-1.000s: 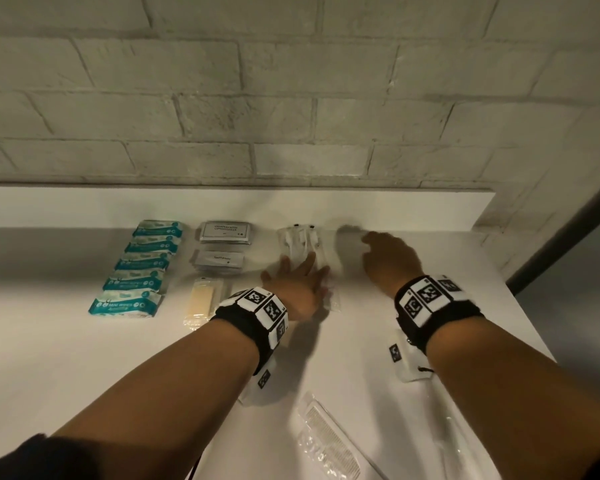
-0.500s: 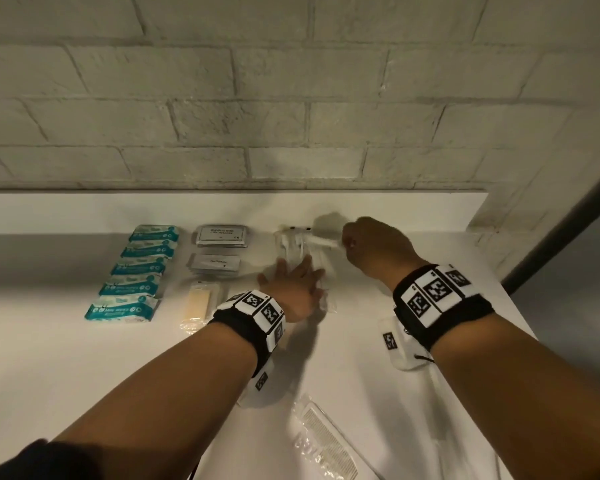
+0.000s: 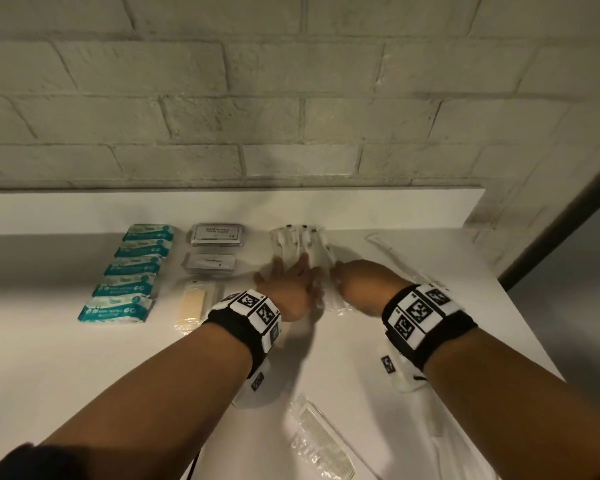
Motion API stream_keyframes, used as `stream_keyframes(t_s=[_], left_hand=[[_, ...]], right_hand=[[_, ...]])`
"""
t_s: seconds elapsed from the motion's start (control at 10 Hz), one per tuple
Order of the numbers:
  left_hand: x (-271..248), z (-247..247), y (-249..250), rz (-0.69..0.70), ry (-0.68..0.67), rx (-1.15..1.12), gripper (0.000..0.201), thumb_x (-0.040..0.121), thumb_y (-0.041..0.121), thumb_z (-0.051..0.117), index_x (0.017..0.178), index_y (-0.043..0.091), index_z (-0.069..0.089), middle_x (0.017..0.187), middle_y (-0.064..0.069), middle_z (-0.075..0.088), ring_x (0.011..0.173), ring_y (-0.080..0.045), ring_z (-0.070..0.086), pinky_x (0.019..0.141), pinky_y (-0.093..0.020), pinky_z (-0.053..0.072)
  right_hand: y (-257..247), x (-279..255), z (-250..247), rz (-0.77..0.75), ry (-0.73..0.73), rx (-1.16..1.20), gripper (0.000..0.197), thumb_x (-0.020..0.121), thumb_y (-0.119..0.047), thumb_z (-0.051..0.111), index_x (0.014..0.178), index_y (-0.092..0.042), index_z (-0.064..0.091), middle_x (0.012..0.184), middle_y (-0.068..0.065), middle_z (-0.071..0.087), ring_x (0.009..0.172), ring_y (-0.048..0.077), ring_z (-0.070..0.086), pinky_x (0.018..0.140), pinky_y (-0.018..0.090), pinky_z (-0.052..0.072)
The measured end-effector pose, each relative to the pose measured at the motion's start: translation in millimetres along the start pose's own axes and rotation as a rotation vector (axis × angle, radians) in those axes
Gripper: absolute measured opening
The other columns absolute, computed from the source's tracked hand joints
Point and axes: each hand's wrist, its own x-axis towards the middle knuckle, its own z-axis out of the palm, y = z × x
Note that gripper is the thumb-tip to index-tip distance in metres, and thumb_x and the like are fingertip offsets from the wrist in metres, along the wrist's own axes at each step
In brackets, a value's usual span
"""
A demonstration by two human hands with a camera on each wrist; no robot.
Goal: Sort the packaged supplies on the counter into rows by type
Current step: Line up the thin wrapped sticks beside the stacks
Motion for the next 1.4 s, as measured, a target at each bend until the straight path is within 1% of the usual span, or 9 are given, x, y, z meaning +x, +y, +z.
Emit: stream_keyframes(t_s=[0.3,0.4,0.5,0.6,0.9,1.0,1.1,1.2,1.4], left_hand=[[7.8,5.1,4.4,-0.082,0.049,-0.074,0.064,0.096,0.055,0.028,0.152,0.039,0.000,0.161,0.005,-0.015,0.147,-0.034,-0.015,0.109,-0.071,-0.002],[7.9,3.4,6.2,0.063,0.034,0.039,0.072,0.093,0.064,0.024,0.151,0.038,-0.009,0.159,0.006,-0.021,0.145,-0.036,-0.021,0.110,-0.069,-0.005],[9.0,5.1,10.2,0.130,-0.018,0.107,0.073,0.094,0.061,0.028,0.153,0.032,-0.004,0.161,0.004,-0.013,0.146,-0.036,-0.015,0.113,-0.063,-0.003],[12.5,7.6,11.3,0.119,-0.026,0.094,0.072,0.093,0.063,0.028,0.153,0.033,0.001,0.162,0.005,-0.008,0.147,-0.035,-0.013,0.114,-0.060,-0.001],[12.0,3.3,11.2,0.125,-0.042,0.081,0.072,0.093,0.061,0.032,0.153,0.031,0.003,0.162,0.007,-0.007,0.147,-0.034,-0.013,0.113,-0.061,0.001],[12.8,3.8,10.8,0.126,-0.051,0.078,0.072,0.093,0.061,0.031,0.153,0.031,0.002,0.162,0.006,-0.008,0.147,-0.034,-0.014,0.113,-0.061,0.000],[13.0,4.9,10.7,0.122,-0.036,0.092,0.072,0.094,0.060,0.031,0.153,0.031,0.002,0.162,0.006,-0.008,0.147,-0.033,-0.013,0.113,-0.060,0.001],[12.8,5.8,10.7,0.106,-0.033,0.083,0.070,0.094,0.060,0.030,0.153,0.033,0.002,0.162,0.008,-0.008,0.148,-0.032,-0.013,0.114,-0.060,0.000],[12.5,6.0,11.3,0.103,-0.029,0.069,0.070,0.094,0.061,0.030,0.152,0.034,0.004,0.162,0.009,-0.007,0.148,-0.032,-0.013,0.113,-0.061,0.000]], right_hand=[[-1.6,12.0,-0.4,0.083,0.142,0.214,0.038,0.096,-0.015,0.041,0.133,-0.012,0.051,0.130,0.012,0.058,0.114,0.030,0.057,0.097,0.039,0.046],[30.7,9.7,-10.9,0.375,0.320,0.138,0.039,0.093,-0.019,0.041,0.131,-0.017,0.051,0.129,0.010,0.053,0.118,0.031,0.052,0.096,0.040,0.043],[60.4,3.7,-10.9,0.553,0.190,0.187,0.037,0.094,-0.017,0.040,0.129,-0.009,0.050,0.128,0.014,0.048,0.118,0.034,0.052,0.095,0.042,0.043],[73.6,-3.1,-6.8,0.475,0.063,0.107,0.037,0.094,-0.013,0.041,0.129,-0.009,0.049,0.126,0.017,0.046,0.115,0.038,0.053,0.094,0.043,0.045],[65.7,-3.7,-3.6,0.115,0.233,0.326,0.038,0.091,0.000,0.043,0.114,-0.018,0.067,0.132,0.002,0.057,0.121,0.023,0.052,0.102,0.029,0.038],[61.2,-0.5,-5.5,0.225,0.288,0.336,0.039,0.096,-0.014,0.040,0.129,-0.027,0.056,0.135,0.007,0.050,0.122,0.027,0.051,0.100,0.034,0.040],[49.0,1.6,-4.7,0.213,0.090,0.218,0.044,0.100,-0.040,0.035,0.143,-0.033,0.041,0.140,0.013,0.040,0.127,0.033,0.045,0.104,0.041,0.039],[41.7,3.1,0.9,0.297,0.076,0.170,0.058,0.090,-0.054,0.048,0.136,-0.018,0.045,0.128,0.016,0.046,0.116,0.036,0.050,0.095,0.043,0.044],[48.3,5.1,-3.2,0.549,0.026,0.442,0.066,0.076,-0.019,0.077,0.129,0.000,0.042,0.120,0.016,0.059,0.111,0.032,0.060,0.088,0.036,0.050]])
